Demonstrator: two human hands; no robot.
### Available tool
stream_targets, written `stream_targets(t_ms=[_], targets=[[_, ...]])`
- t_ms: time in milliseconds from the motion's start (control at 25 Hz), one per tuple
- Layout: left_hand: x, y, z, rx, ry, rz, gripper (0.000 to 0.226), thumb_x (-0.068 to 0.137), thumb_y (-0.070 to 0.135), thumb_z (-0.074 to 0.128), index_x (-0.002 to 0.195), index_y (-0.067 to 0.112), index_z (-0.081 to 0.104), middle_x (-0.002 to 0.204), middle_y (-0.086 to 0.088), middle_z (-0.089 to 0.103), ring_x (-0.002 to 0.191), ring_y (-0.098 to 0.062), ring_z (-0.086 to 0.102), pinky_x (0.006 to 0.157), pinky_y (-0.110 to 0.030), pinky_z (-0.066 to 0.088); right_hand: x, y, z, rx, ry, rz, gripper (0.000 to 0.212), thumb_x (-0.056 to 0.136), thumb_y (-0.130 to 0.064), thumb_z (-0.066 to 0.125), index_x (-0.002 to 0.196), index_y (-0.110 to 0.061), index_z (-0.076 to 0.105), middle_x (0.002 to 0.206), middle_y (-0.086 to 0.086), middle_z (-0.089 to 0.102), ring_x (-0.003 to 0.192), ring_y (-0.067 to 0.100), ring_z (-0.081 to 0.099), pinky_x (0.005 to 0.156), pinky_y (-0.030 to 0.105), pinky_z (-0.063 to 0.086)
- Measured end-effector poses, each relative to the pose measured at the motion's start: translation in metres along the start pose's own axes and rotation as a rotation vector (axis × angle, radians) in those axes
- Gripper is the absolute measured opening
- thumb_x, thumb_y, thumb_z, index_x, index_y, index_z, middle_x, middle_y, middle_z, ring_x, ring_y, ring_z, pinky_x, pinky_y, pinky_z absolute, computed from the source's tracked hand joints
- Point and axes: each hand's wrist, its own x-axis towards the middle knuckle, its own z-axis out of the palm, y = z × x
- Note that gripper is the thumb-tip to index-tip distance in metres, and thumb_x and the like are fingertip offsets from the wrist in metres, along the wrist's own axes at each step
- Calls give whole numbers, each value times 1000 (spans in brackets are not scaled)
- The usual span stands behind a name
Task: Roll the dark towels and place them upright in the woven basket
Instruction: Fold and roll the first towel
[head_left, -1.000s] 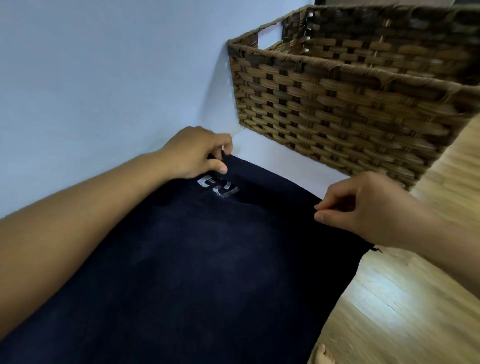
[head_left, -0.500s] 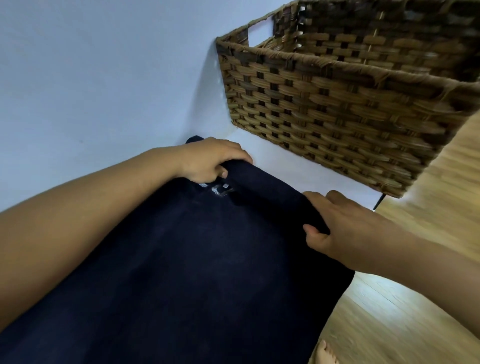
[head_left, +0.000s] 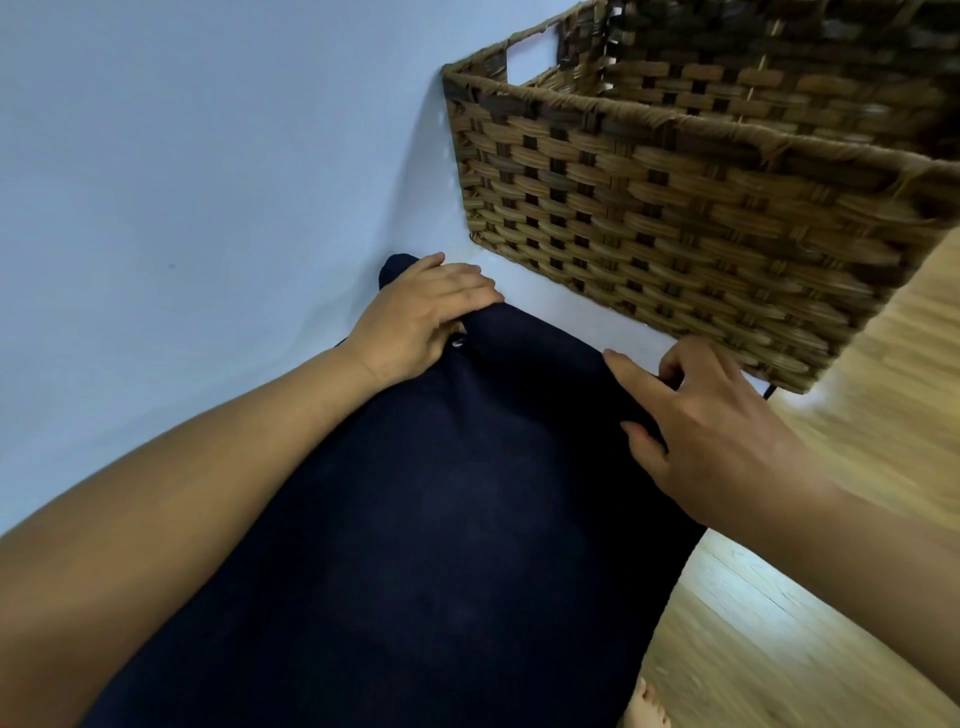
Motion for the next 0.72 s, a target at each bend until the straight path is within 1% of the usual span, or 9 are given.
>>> stream_targets(t_ms=[160,240,320,400,440,480,560,640,720], targets=[[-25,2,-11,-3,-52,1,51,89,6,43,139,15,53,141,-8,54,136,-25,41,117,-50,23,-8,-11,-3,-139,61,-57,65,73,-10,78,134,-7,56,89,18,46,75,34,46,61,44,49],[-40,6,-17,-29,-59,-19,53,90,8,40,142,17,50,147,-7,49,142,-25,35,120,-50,20,-12,-17,-3,-197,71,-88,67,71,-4,76,135,-6,55,89,19,46,74,34,42,59,44,46],[-54,9,-21,-63,-40,-38,49,94,10,44,143,17,49,149,-5,46,145,-23,32,121,-49,18,-15,-18,-4,-234,75,-108,68,70,-1,73,136,-6,54,89,20,48,73,35,42,59,44,43],[-65,12,-22,-54,-12,-50,43,99,15,46,142,18,51,148,-4,47,144,-21,33,121,-46,20,-19,-20,-6,-257,65,-131,62,76,-6,70,136,-5,54,90,20,49,73,35,42,58,43,40],[-68,13,-23,-39,4,-59,41,100,18,46,140,19,53,146,-2,50,143,-20,36,121,-45,22,-20,-21,-7,-268,57,-154,55,83,-14,66,136,-5,54,91,20,49,74,34,42,58,42,40],[-67,14,-24,-27,21,-69,39,100,21,45,138,20,55,143,-1,53,140,-19,40,120,-44,26,-19,-22,-9,-265,38,-175,49,90,-24,58,134,-5,56,92,19,49,75,33,44,59,42,42],[-59,15,-29,-17,47,-96,37,100,28,45,133,21,60,133,0,62,131,-19,51,113,-41,35,-12,-23,-17,-190,-27,-219,51,95,-39,42,128,-6,61,89,13,50,72,28,49,57,40,46],[-42,17,-38,-23,3,-120,42,96,38,50,135,25,57,116,3,67,112,-21,59,97,-37,44,4,-19,-29,-12,-135,-214,45,93,-44,47,121,-15,67,85,0,50,67,19,52,54,30,46],[-21,17,-45,-23,-140,-117,59,90,42,61,145,32,43,102,8,59,95,-16,50,86,-34,43,19,-13,-39,186,-248,-116,38,85,-49,59,117,-29,64,85,-15,47,68,7,50,57,18,37]])
